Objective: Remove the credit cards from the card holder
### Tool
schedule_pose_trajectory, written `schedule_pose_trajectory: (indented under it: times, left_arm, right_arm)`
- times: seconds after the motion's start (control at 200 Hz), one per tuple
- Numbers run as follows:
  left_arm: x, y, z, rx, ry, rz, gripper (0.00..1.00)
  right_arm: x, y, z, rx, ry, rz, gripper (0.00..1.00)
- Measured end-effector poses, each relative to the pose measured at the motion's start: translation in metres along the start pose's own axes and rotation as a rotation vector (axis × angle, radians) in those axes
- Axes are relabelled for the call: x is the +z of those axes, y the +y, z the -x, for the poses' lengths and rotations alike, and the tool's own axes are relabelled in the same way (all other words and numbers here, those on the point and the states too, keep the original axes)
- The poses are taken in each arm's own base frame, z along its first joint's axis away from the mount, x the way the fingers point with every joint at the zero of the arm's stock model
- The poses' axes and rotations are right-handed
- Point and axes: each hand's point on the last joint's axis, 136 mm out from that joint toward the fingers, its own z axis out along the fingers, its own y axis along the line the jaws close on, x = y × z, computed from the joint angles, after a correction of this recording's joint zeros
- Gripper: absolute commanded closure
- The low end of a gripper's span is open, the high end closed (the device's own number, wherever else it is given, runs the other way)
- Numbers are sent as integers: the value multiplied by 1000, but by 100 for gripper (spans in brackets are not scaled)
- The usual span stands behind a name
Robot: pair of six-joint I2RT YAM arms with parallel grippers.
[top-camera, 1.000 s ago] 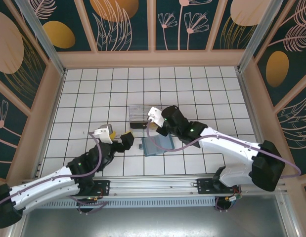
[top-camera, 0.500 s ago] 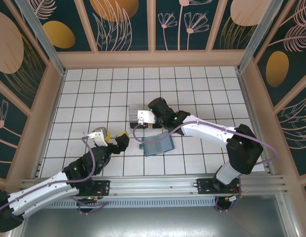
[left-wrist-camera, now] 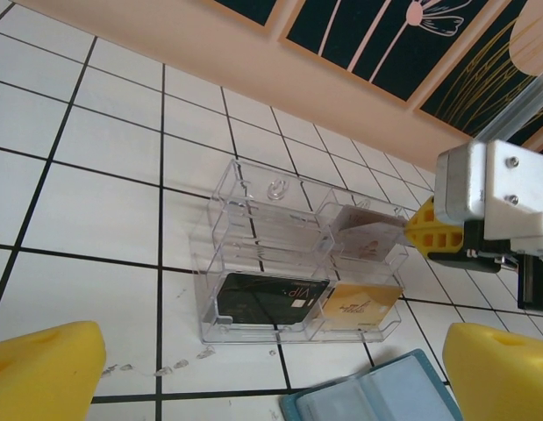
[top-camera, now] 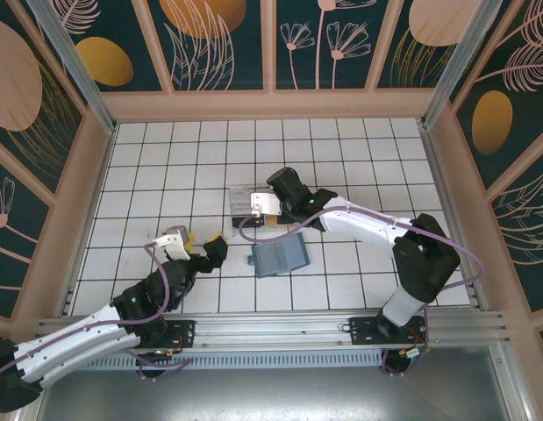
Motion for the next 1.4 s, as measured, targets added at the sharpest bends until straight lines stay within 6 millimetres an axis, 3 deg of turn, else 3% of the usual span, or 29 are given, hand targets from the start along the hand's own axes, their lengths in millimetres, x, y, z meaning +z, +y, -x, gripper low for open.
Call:
schedule_pose_trajectory:
  times: [0.706,1.071,1.206,1.281,1.401]
  left_arm:
    - [1,2,-1,7,0,14,1]
    - [1,2,-1,7,0,13,1]
    - [1,2,-1,7,0,14,2]
    - [1,2,-1,7,0,14,1]
    - [1,2,-1,8,0,13,1]
  right_arm:
    - [19,1,1,53,-15,1,100]
    - [17,-7,8,74,-31,-12,100]
    - [20,-6,8,86,-27,-7,87]
    - [21,-6,7,98,-22,-11,74]
    - [24,-8,4,108,-5,-26,74]
